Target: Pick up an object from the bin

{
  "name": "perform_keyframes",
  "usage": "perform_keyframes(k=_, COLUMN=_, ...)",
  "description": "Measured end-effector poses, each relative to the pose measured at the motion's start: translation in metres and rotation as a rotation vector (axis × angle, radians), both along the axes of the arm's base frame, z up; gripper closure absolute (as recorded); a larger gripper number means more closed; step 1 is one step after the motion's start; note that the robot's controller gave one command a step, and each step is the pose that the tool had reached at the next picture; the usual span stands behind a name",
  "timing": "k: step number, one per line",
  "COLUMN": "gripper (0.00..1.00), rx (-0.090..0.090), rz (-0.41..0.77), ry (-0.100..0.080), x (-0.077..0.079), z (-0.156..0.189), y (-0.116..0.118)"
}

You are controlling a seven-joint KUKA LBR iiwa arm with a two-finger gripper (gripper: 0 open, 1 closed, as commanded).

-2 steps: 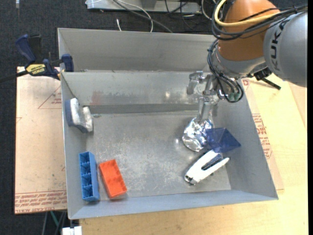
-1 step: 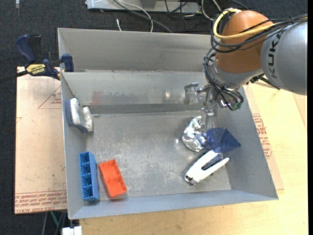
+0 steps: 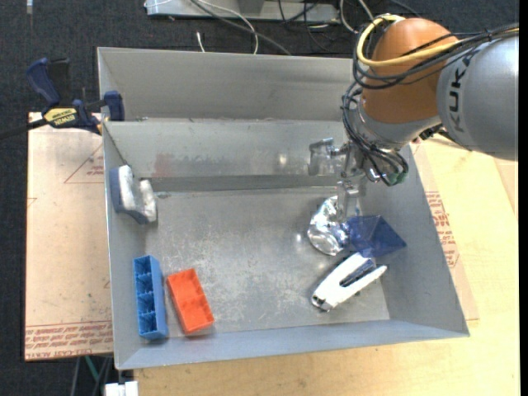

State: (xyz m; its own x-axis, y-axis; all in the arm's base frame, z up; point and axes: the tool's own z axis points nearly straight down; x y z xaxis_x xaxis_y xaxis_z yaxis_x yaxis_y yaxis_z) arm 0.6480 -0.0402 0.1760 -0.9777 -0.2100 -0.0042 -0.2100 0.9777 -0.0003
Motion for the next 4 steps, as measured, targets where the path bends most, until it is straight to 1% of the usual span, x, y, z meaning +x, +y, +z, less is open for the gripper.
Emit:
perform_keyframes(k=1, gripper=0.00, rx=-0.001, rz=0.295, ry=-0.004, x=0.006, z=-0.008, y=-0.053)
perform_keyframes(k=2, gripper=0.00, rx=0.006, rz=0.207, ry=0.000, x=-0.013, z=-0.060, y=-0.028)
perform_keyframes(k=3, gripper=0.00, rx=0.020, rz=0.458, ry=-0.012, x=0.000, z=-0.055, y=-0.045)
perform_keyframes(k=4, gripper=0.00, rx=0.000, rz=0.451, ry=-0.016, x=-0.002, z=-0.052, y=-0.045)
